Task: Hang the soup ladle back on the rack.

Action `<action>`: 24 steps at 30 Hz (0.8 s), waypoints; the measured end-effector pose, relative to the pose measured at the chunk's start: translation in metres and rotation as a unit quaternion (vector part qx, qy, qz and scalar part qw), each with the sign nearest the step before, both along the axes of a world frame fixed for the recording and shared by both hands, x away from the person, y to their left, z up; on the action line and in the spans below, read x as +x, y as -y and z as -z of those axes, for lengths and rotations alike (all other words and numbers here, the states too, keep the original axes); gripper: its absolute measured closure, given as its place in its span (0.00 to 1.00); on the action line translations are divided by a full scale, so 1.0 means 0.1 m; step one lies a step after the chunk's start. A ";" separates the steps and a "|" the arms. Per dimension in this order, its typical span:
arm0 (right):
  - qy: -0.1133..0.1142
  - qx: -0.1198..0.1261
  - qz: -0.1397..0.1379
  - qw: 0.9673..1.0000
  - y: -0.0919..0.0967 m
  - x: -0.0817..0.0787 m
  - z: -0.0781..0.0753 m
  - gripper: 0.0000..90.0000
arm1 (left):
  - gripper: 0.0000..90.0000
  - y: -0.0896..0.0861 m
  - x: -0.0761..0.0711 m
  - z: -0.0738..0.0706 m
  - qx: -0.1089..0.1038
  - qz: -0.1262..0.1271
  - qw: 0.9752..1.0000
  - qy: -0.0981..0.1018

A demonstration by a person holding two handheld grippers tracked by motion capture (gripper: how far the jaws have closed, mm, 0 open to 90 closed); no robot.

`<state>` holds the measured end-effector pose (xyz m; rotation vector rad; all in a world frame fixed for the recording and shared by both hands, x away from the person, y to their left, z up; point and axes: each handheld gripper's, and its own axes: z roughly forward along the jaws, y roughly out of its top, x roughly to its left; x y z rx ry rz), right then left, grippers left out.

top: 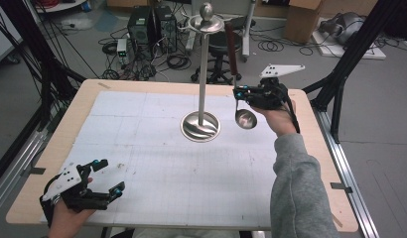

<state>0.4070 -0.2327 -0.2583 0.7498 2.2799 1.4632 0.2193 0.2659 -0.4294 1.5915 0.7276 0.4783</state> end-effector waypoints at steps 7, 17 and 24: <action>-0.003 -0.003 0.002 1.000 -0.02 0.02 0.02 0.94 | 0.02 0.01 -0.01 0.00 0.003 0.000 1.000 0.000; -0.007 -0.004 0.004 1.000 -0.08 0.05 0.04 0.94 | 0.02 0.00 -0.02 0.00 0.003 -0.001 1.000 0.000; -0.009 -0.005 0.002 1.000 -0.15 0.10 0.05 0.94 | 0.02 -0.03 -0.04 0.00 0.002 -0.006 1.000 0.000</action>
